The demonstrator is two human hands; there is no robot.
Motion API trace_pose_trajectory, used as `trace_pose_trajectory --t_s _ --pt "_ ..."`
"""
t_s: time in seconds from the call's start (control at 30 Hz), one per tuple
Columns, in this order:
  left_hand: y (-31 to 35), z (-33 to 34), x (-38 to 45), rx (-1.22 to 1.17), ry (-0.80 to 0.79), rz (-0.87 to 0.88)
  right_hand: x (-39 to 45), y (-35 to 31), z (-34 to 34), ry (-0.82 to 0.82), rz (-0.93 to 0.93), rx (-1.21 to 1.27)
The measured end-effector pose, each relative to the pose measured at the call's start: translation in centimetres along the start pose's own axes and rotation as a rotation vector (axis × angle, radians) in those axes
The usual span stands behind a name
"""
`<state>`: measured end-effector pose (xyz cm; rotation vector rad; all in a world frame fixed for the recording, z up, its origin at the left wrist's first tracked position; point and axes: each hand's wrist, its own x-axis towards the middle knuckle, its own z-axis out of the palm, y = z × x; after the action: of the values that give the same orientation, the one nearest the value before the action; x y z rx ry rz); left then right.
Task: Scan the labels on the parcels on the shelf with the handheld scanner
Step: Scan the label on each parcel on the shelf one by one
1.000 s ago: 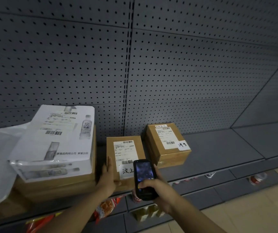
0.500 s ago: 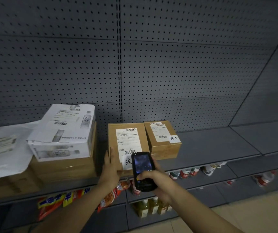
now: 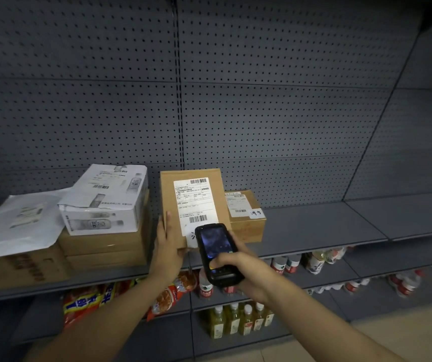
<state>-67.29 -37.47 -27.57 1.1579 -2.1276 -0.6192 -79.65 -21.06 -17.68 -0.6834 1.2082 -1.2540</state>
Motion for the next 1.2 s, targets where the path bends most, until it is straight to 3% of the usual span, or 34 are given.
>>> trace_pose_trajectory --t_s 0.3,1.2 --pt "1.5 -0.1 -1.8 0.157 0.035 0.064 -3.5 -0.3 0.2 0.000 -0.057 0.021" --pt "1.8 -0.1 -2.4 0.144 0.033 0.034 -4.8 0.1 -0.4 0.005 -0.075 0.024"
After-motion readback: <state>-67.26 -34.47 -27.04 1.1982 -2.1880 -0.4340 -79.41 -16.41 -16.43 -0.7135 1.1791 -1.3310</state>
